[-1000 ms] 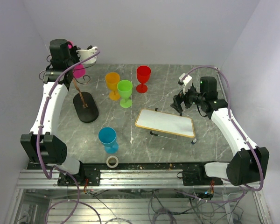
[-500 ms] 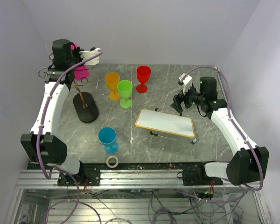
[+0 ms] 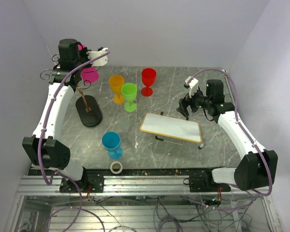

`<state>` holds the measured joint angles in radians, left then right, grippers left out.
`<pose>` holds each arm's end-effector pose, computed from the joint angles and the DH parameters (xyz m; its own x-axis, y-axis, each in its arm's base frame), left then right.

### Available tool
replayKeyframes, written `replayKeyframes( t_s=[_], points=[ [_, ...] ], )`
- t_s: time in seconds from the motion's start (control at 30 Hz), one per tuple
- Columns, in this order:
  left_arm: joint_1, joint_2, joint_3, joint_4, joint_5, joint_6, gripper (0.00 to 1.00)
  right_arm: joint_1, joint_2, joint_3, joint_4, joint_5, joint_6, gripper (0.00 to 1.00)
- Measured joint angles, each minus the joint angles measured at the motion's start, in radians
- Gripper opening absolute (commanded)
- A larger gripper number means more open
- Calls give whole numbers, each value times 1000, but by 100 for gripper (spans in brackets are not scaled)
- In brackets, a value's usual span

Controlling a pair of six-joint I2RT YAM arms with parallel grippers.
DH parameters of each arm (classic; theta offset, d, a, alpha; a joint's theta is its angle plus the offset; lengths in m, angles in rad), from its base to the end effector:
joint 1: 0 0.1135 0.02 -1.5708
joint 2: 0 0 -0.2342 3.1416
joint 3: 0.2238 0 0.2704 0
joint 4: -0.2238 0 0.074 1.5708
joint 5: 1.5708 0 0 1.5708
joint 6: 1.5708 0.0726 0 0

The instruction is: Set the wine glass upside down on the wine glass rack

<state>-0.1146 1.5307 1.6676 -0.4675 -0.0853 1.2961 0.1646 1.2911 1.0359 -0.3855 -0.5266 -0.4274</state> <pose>0.4001 -0.0398 0.3954 -0.0549 0.9717 -0.2299 0.3196 0.2353 0.9179 0.3247 0.0909 0.2484 -0.3132 -0.4153 -0.8541 -0.7351 0.6754 -0.0589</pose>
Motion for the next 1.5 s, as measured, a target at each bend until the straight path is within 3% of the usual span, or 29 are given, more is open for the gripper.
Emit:
replayKeyframes(
  t_s=[0.53, 0.77, 1.17, 1.5],
  points=[
    [-46, 51, 31, 3, -25, -102, 7, 0, 0, 0, 0, 4, 0, 90],
    [-47, 145, 129, -13, -106, -153, 7, -2, 0, 0, 0, 7, 0, 90],
    [-47, 177, 192, -43, -217, -183, 7, -3, 0, 0, 0, 12, 0, 90],
    [-51, 177, 192, -107, -237, -203, 15, -5, 0, 0, 1, 12, 0, 90]
  ],
)
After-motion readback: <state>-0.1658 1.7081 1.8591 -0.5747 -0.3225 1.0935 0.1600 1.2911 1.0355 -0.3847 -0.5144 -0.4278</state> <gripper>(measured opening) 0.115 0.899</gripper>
